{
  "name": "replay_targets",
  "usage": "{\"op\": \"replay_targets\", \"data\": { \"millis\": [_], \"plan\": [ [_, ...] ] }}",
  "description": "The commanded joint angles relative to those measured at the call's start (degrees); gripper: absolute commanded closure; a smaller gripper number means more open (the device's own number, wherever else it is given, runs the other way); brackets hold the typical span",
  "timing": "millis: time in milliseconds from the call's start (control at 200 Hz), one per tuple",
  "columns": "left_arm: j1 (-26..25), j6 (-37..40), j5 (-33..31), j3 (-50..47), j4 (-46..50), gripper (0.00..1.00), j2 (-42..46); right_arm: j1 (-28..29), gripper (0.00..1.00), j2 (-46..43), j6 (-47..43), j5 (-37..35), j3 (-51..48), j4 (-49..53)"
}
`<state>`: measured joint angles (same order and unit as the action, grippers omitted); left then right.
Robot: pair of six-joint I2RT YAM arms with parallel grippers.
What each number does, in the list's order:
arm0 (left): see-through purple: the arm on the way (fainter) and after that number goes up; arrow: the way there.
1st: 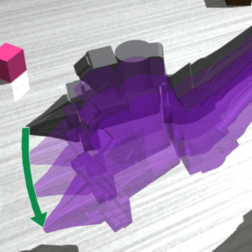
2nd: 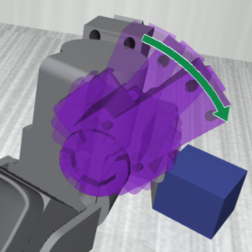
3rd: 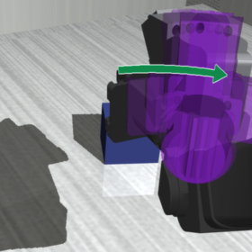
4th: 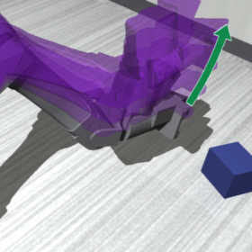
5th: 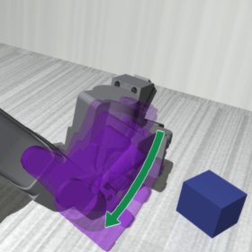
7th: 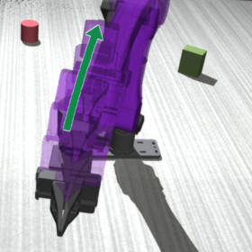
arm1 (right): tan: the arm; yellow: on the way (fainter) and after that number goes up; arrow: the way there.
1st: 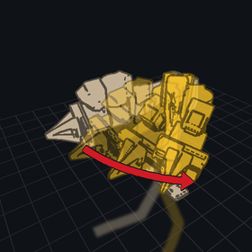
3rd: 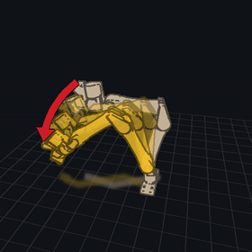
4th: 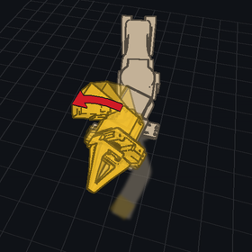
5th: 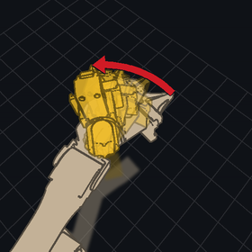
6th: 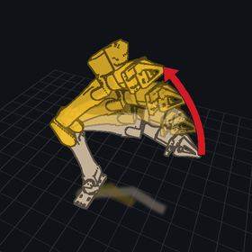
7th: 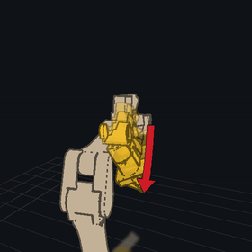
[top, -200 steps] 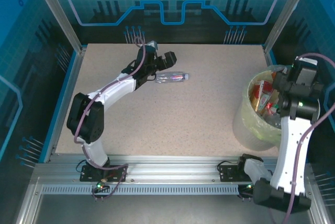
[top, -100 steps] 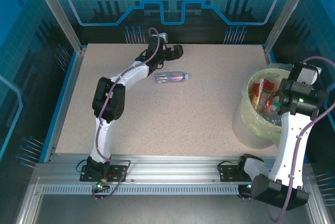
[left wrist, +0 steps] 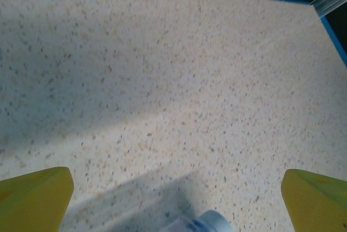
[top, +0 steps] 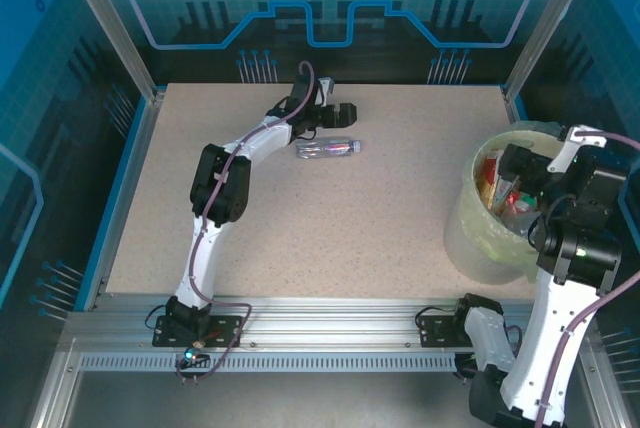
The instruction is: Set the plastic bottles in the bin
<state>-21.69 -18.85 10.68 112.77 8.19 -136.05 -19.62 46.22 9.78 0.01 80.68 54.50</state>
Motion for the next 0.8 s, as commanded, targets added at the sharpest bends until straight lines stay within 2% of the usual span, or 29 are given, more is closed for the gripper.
{"op": "replay_targets", "data": {
  "millis": [0, 55, 105, 230, 380, 490, 655, 795],
  "plan": [
    [0.45, 1.93, 1.73, 0.35, 5.39, 0.01, 0.12, 2.01, 0.00, -0.48, 4.55, 19.18, -0.63, -3.96],
    [0.51, 2.47, 0.91, -1.76, 5.00, 0.01, 0.98, 3.52, 0.00, -1.48, 6.84, 24.57, -2.82, -7.14],
    [0.72, 2.68, 0.71, -2.97, 5.29, 0.01, 1.67, 5.50, 0.00, -2.36, 8.45, 26.24, -4.12, -9.39],
    [0.86, 2.94, 1.45, -6.36, 6.08, 0.01, 3.97, 11.32, 0.00, -3.85, 10.69, 25.13, -6.33, -13.51],
    [0.86, 4.52, 2.80, -12.59, 5.13, 0.01, 7.93, 16.43, 0.00, -3.61, 8.73, 20.20, -5.74, -12.22],
    [0.78, 5.72, 4.58, -18.18, 4.14, 0.01, 11.23, 17.81, 0.00, -2.98, 6.64, 15.55, -4.34, -9.28],
    [0.71, 7.12, 7.07, -25.20, 3.30, 0.01, 15.35, 18.19, 0.00, -2.54, 6.65, 15.19, -4.94, -9.61],
    [-0.40, 10.07, 3.29, -30.05, 4.93, 0.01, 18.31, 18.69, 0.00, -1.87, 7.44, 14.95, -5.91, -10.82]
  ]
}}
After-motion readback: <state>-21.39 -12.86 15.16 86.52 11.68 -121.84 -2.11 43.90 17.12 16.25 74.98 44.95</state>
